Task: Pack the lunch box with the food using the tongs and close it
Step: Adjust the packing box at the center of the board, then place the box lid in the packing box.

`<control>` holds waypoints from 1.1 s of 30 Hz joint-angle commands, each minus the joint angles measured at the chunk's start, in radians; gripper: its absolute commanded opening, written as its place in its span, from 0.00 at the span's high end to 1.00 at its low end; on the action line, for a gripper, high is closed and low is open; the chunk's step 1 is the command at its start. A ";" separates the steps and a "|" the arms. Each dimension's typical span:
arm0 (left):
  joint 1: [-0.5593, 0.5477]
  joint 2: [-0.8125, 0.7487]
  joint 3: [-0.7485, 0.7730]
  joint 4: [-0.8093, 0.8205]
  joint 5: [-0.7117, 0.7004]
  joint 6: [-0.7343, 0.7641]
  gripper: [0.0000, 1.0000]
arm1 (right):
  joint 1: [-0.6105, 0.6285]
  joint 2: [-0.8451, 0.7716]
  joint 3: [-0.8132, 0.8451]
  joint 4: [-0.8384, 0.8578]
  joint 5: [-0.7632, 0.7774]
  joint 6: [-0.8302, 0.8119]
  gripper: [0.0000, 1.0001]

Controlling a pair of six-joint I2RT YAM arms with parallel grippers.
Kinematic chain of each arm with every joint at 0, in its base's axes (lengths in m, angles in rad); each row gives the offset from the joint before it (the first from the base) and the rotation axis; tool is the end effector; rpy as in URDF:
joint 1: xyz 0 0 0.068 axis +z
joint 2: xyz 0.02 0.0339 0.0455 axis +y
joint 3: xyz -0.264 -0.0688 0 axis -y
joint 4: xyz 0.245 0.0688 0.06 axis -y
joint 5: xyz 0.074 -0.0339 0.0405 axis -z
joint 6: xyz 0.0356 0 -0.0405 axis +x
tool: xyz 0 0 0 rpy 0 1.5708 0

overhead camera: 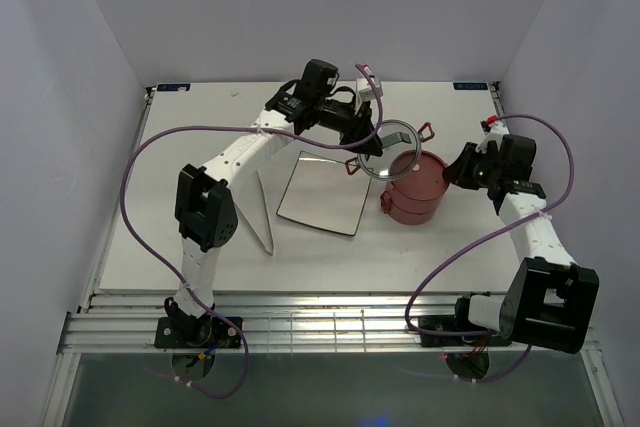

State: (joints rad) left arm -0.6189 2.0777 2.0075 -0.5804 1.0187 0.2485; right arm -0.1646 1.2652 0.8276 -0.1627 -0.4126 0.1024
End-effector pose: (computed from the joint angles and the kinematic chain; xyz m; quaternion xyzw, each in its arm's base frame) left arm 0.3657 -0.2977 0.3308 0.5252 0.6189 -0.5008 0.3006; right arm 0.2745 -0.0311 0.2556 0.0205 0.8708 0.1669 0.4619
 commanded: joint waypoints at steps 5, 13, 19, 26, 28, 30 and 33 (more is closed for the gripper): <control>-0.045 0.009 0.050 0.001 0.038 -0.090 1.00 | 0.048 -0.118 -0.088 -0.110 0.067 0.100 0.80; -0.130 0.012 0.042 0.002 -0.026 -0.098 1.00 | 0.048 -0.253 -0.174 -0.090 0.058 0.197 0.58; -0.169 0.016 0.059 -0.016 -0.077 -0.182 1.00 | 0.048 -0.409 -0.176 -0.145 0.162 0.233 0.36; -0.203 0.059 0.095 -0.016 -0.183 -0.233 1.00 | 0.048 -0.564 -0.147 -0.189 0.201 0.246 0.33; -0.205 0.084 0.128 -0.016 -0.203 -0.238 1.00 | 0.048 -0.590 -0.140 -0.196 0.201 0.240 0.32; -0.205 0.100 0.155 -0.015 -0.213 -0.238 1.00 | 0.048 -0.596 -0.136 -0.204 0.201 0.232 0.32; -0.205 0.137 0.204 -0.015 -0.219 -0.238 1.00 | 0.048 -0.601 -0.133 -0.204 0.199 0.223 0.31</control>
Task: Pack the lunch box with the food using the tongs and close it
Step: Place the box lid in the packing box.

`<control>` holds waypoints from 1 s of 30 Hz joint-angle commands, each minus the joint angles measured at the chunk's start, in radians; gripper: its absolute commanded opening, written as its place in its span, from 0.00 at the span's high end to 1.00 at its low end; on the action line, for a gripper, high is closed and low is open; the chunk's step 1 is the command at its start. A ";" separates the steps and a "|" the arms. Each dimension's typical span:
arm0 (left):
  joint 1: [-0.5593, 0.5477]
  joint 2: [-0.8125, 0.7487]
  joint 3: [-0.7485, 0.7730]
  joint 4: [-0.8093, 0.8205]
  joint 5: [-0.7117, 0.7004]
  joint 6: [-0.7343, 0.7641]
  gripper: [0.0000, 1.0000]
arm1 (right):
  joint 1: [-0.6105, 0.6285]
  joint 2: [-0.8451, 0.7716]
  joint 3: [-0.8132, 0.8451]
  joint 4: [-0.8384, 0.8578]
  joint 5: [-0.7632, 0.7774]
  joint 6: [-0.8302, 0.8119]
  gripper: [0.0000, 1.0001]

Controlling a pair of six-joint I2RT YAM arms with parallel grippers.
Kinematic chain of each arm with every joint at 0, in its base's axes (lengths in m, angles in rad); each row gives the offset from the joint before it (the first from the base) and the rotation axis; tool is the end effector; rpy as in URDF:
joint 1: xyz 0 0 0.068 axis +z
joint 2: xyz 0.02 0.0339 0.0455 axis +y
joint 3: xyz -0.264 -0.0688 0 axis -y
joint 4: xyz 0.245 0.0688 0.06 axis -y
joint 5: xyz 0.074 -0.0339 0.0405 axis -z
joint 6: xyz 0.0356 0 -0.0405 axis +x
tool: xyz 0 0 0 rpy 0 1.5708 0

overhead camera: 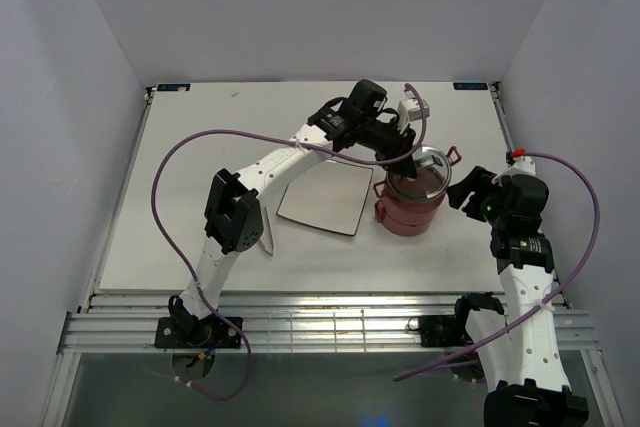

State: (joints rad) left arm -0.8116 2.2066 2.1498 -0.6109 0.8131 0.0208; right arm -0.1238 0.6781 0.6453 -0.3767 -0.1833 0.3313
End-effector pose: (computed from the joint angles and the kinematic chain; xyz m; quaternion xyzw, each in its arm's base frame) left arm 0.3269 -0.3820 0.3109 0.4919 0.6861 -0.4827 0.2328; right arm 0.1608 -0.0135 0.2876 0.1389 0.8225 0.1327 0.5354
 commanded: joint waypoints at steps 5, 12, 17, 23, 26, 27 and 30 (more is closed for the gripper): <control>-0.012 0.031 0.084 0.016 -0.017 -0.039 1.00 | 0.007 -0.014 0.073 -0.004 0.008 -0.024 0.30; -0.012 0.018 0.058 -0.003 -0.047 -0.024 1.00 | 0.007 -0.006 0.103 -0.011 0.010 -0.032 0.28; -0.012 0.016 0.058 -0.033 -0.068 0.002 0.98 | 0.007 0.009 0.108 -0.010 0.001 -0.041 0.28; -0.011 -0.005 0.035 -0.066 -0.080 0.001 0.91 | 0.007 0.015 0.094 0.013 -0.018 -0.040 0.27; -0.012 -0.016 0.019 -0.069 -0.071 0.001 0.89 | 0.007 0.023 0.079 0.030 -0.039 -0.035 0.27; -0.011 -0.018 0.018 -0.072 -0.074 -0.002 0.89 | 0.007 0.024 0.077 0.033 -0.042 -0.037 0.27; -0.011 -0.028 0.013 -0.082 -0.095 -0.010 0.89 | 0.007 0.023 0.068 0.038 -0.050 -0.035 0.27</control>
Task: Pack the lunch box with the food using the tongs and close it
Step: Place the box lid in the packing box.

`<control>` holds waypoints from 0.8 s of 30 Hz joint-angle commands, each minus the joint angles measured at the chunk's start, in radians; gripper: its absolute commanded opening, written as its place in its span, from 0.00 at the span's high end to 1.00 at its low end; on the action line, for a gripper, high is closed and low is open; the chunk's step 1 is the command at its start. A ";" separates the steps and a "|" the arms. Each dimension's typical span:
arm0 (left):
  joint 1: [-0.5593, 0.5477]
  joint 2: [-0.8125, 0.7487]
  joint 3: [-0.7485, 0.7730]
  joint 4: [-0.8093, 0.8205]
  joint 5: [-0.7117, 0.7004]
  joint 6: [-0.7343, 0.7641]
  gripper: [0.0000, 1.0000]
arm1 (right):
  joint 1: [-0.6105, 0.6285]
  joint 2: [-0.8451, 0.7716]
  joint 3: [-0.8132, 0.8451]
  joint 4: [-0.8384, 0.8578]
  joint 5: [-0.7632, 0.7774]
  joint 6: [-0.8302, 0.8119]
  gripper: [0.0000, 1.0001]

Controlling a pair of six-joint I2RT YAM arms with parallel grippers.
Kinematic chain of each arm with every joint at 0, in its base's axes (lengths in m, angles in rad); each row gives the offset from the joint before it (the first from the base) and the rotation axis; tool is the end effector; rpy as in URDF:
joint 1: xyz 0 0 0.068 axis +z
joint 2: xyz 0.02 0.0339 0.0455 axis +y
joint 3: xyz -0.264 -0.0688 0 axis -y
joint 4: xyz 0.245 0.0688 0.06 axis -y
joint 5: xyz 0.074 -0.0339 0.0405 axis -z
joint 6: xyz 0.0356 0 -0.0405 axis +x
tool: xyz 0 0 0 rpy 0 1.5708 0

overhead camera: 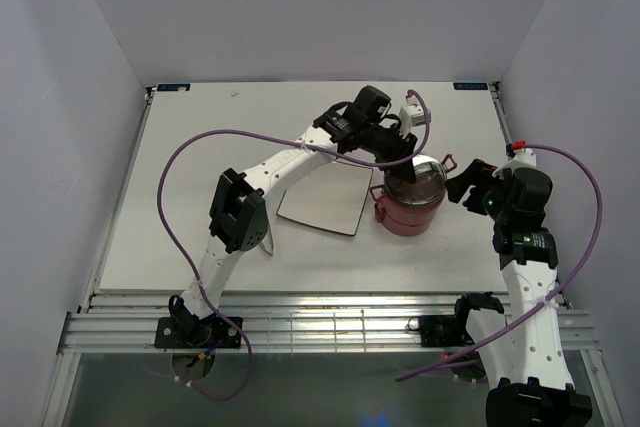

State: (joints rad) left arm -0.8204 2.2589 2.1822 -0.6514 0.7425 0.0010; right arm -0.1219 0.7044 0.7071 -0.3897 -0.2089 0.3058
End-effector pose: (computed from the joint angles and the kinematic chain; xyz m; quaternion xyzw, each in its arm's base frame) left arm 0.3311 -0.3904 0.2918 0.4755 0.7204 -0.4555 0.2177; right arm 0.1641 -0.0127 0.3040 0.1183 0.8189 0.1371 0.5446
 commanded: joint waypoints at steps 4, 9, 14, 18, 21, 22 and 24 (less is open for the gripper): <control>-0.003 -0.102 -0.027 -0.042 -0.045 -0.041 0.88 | 0.005 -0.013 -0.001 0.049 -0.026 -0.013 0.27; -0.003 -0.101 -0.033 -0.030 -0.048 -0.064 0.84 | 0.005 -0.008 -0.009 0.051 -0.038 -0.017 0.27; -0.003 -0.084 -0.035 -0.014 -0.029 -0.094 0.79 | 0.005 -0.006 -0.020 0.054 -0.029 -0.028 0.27; -0.005 -0.091 -0.056 0.013 -0.048 -0.104 0.02 | 0.005 -0.006 -0.024 0.054 -0.018 -0.039 0.27; -0.005 -0.120 -0.099 0.065 -0.049 -0.107 0.02 | 0.005 -0.003 -0.024 0.052 -0.015 -0.045 0.27; -0.005 -0.128 -0.110 0.093 -0.063 -0.107 0.02 | 0.005 -0.002 -0.023 0.054 -0.015 -0.048 0.27; -0.005 -0.140 -0.122 0.108 -0.071 -0.110 0.02 | 0.005 0.004 -0.020 0.052 -0.012 -0.050 0.27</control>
State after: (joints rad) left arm -0.8215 2.2036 2.0884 -0.5739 0.7010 -0.0990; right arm -0.1219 0.7059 0.6842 -0.3828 -0.2264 0.2779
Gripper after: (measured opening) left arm 0.976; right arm 0.733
